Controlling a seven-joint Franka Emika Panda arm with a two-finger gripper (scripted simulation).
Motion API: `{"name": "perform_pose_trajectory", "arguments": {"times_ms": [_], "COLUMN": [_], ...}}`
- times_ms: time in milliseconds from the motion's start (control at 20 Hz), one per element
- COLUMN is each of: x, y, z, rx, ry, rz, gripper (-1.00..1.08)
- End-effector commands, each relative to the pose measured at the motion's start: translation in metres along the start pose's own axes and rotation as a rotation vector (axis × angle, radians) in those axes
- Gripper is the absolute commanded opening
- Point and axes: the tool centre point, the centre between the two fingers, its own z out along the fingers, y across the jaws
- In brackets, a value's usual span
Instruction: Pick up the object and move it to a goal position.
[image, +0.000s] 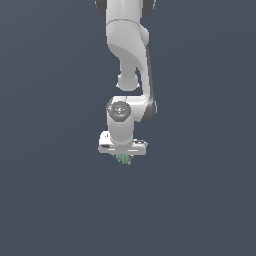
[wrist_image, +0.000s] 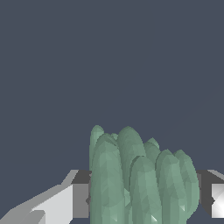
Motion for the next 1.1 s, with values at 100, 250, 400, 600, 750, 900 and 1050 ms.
{"name": "perform_pose_trajectory", "arguments": {"times_ms": [100, 250, 400, 600, 750, 900, 1050], "x": [-0.003, -0.008, -0.016, -0.03, -0.044, -0.06, -0.077], "y": [0.002, 0.004, 0.008, 0.014, 0.021, 0.029, 0.037], "z": [-0.003, -0.009, -0.017, -0.033, -0.048, -0.066, -0.085], "rx": [0.0, 0.0, 0.0, 0.0, 0.0, 0.0, 0.0], "ry": [0.0, 0.0, 0.0, 0.0, 0.0, 0.0, 0.0], "rz": [0.0, 0.0, 0.0, 0.0, 0.0, 0.0, 0.0], "gripper": [-1.0, -1.0, -1.0, -1.0, -1.0, -1.0, -1.0]}}
